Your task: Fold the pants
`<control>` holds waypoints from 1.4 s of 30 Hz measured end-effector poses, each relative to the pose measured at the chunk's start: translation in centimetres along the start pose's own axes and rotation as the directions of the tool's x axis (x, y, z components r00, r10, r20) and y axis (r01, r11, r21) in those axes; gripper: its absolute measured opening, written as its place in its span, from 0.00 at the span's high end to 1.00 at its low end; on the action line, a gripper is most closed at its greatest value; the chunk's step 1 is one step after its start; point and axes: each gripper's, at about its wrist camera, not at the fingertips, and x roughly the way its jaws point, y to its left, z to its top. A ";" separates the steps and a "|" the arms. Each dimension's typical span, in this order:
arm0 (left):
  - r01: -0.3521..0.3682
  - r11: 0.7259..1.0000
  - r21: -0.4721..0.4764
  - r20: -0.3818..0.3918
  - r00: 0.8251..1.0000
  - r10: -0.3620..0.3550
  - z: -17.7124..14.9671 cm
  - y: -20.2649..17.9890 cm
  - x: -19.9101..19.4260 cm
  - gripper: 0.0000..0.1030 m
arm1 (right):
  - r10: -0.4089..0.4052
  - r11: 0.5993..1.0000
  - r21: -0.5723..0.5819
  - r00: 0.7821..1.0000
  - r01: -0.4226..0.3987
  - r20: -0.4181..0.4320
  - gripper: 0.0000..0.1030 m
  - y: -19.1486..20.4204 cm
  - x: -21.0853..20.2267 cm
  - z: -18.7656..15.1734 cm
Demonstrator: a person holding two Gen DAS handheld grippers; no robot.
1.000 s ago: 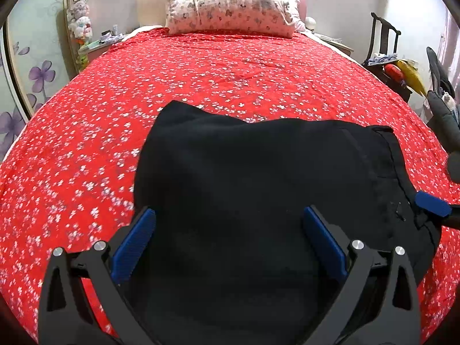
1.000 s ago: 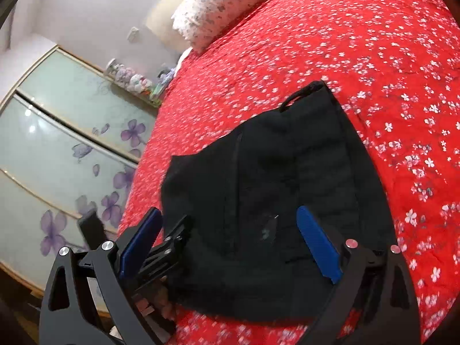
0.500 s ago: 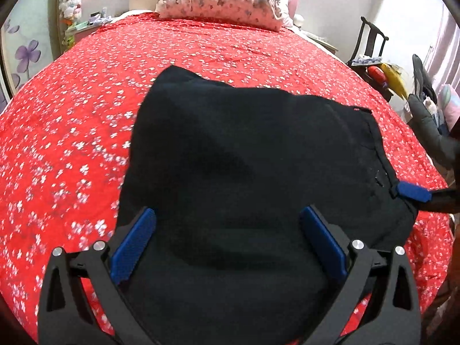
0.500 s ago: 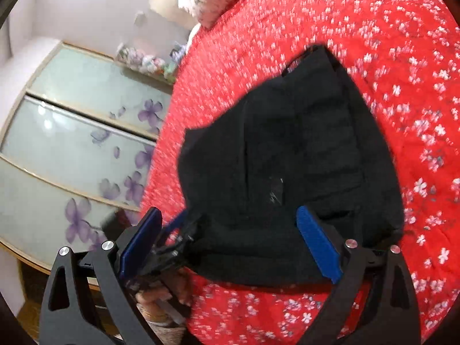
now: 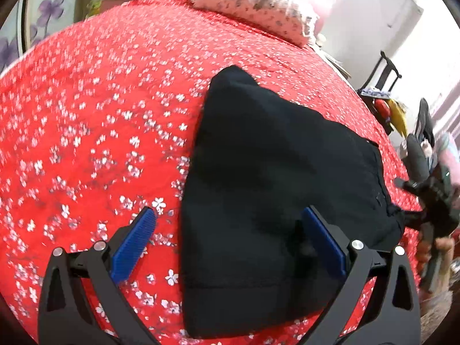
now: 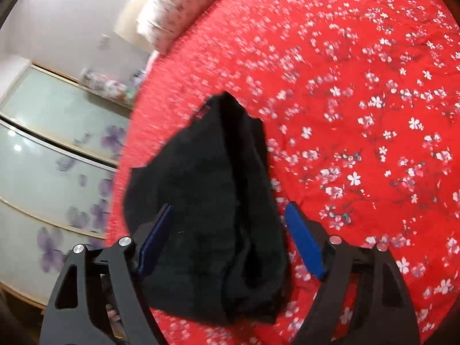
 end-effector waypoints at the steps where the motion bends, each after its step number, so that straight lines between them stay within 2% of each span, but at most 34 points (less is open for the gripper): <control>1: 0.003 1.000 -0.009 -0.005 1.000 -0.004 -0.1 0.2 0.1 0.02 | -0.018 1.000 0.008 1.000 0.018 0.002 0.21 0.0 0.3 0.1; 5: -0.003 1.000 0.004 -0.008 1.000 0.003 -0.2 0.1 0.4 0.02 | -0.033 0.999 -0.022 0.999 0.033 -0.005 0.21 1.1 1.2 -0.1; 8: -0.008 1.000 0.020 -0.007 1.000 0.008 -0.2 0.1 0.4 0.02 | -0.104 0.987 -0.127 0.994 0.100 -0.024 0.21 3.4 1.7 -0.8; 11: -0.003 1.000 0.015 -0.010 1.000 0.003 -0.1 0.4 0.5 0.02 | -0.119 0.971 -0.212 0.993 0.112 -0.023 0.21 5.8 1.0 -1.4; 15: 0.000 1.000 0.014 -0.010 1.000 0.000 -0.2 0.6 0.4 0.02 | -0.208 0.967 -0.172 0.973 0.190 -0.095 0.20 4.4 2.1 -1.6; 19: 0.000 1.000 0.019 -0.010 1.000 0.000 -0.1 0.7 0.4 0.02 | -0.172 0.975 -0.157 0.979 0.155 -0.107 0.20 4.2 1.8 -1.7; 22: -0.003 1.000 0.012 -0.007 1.000 0.003 -0.1 0.8 0.3 0.02 | -0.116 0.978 -0.187 0.986 0.092 -0.121 0.20 5.4 0.9 -2.0; 26: -0.003 1.000 0.007 -0.007 1.000 0.003 0.0 0.8 0.3 0.02 | -0.138 0.984 -0.135 0.976 0.115 -0.168 0.20 3.7 2.1 -1.9; 29: -0.004 1.000 0.014 -0.004 1.000 0.004 0.0 0.9 0.3 0.02 | -0.112 0.985 -0.149 0.982 0.089 -0.154 0.20 3.9 2.0 -1.7; 30: -0.004 1.000 0.011 -0.002 1.000 0.004 0.1 0.9 0.3 0.02 | -0.098 0.984 -0.163 0.984 0.074 -0.146 0.23 4.1 1.9 -1.8; 33: -0.004 1.000 0.001 0.005 1.000 0.004 0.2 1.1 0.1 0.02 | -0.072 0.981 -0.187 0.990 0.049 -0.121 0.42 4.7 0.7 -1.8; 34: -0.003 1.000 -0.006 0.012 1.000 0.003 0.3 1.1 0.0 0.02 | -0.055 0.982 -0.185 0.992 0.033 -0.116 0.44 4.7 0.6 -1.8; 36: 0.000 1.000 -0.017 0.022 1.000 0.000 0.4 1.3 -0.2 0.02 | -0.025 0.986 -0.167 0.992 0.004 -0.122 0.44 4.0 0.5 -1.4; 39: 0.005 0.999 -0.033 0.033 0.999 -0.004 0.7 1.5 -0.5 0.02 | -0.051 0.990 -0.140 0.989 0.031 -0.141 0.39 3.1 1.4 -1.4; 42: 0.003 0.999 -0.042 0.033 0.999 -0.001 0.8 1.6 -0.5 0.02 | 0.003 0.997 -0.080 0.988 -0.016 -0.157 0.36 2.4 2.1 -1.3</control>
